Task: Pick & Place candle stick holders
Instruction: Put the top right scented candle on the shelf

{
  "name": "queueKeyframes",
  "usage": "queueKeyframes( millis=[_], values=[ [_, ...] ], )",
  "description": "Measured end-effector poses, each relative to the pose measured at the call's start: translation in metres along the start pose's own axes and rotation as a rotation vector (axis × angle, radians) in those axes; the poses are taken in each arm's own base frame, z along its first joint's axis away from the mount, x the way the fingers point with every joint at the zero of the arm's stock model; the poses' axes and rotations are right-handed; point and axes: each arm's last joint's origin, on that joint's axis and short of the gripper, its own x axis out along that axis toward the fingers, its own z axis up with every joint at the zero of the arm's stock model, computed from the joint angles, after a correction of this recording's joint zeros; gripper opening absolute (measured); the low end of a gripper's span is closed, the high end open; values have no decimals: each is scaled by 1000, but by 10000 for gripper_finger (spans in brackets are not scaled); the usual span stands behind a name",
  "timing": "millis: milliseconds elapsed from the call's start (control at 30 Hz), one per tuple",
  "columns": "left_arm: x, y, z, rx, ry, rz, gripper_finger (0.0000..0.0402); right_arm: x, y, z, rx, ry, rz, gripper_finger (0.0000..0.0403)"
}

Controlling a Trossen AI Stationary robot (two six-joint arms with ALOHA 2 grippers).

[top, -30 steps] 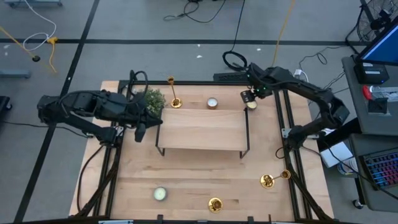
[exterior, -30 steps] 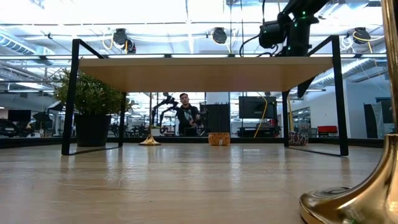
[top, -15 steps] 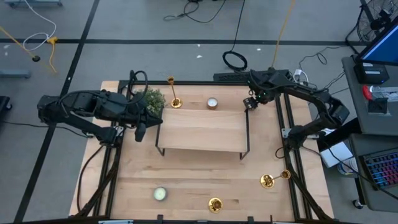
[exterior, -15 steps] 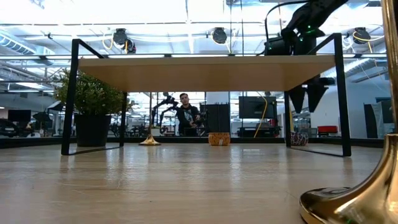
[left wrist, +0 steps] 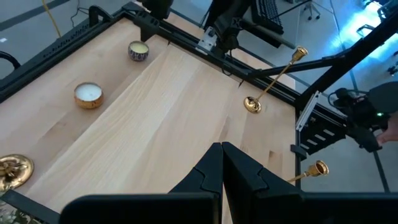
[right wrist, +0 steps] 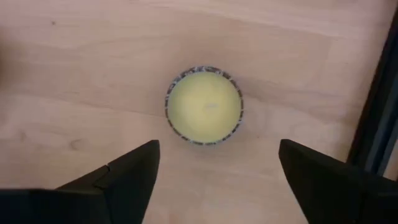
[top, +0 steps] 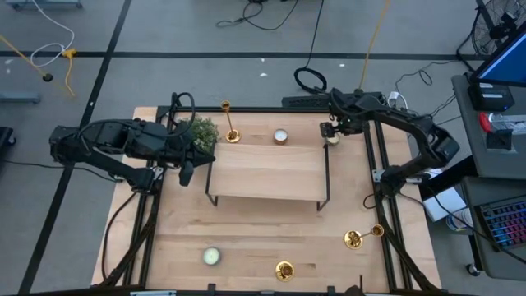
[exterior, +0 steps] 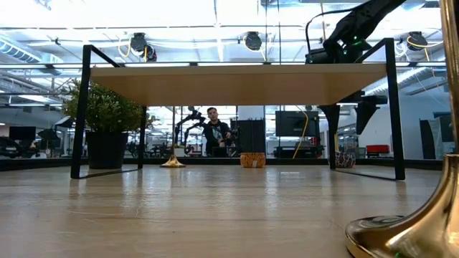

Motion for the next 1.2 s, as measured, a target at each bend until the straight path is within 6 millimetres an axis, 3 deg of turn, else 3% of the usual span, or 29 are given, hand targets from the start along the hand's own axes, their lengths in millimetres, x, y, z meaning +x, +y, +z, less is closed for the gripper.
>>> queueKeyframes(
  millis=[233, 500, 667, 933, 1200],
  values=[
    [0, 0, 0, -2, -1, -1, 8, 16, 5, 2, 15, 75, 3, 361],
    [0, 0, 0, -3, -3, -2, 8, 19, 8, 7, 12, 44, 17, 379],
    [0, 0, 0, -3, -2, -1, 8, 22, 10, 10, 40, 25, 34, 380],
    [0, 0, 0, -14, -2, -2, 7, 44, 16, 10, 27, 109, 4, 380],
    [0, -1, 0, -14, 1, -7, 8, 47, 20, 12, 7, 44, -40, 380]
  ],
)
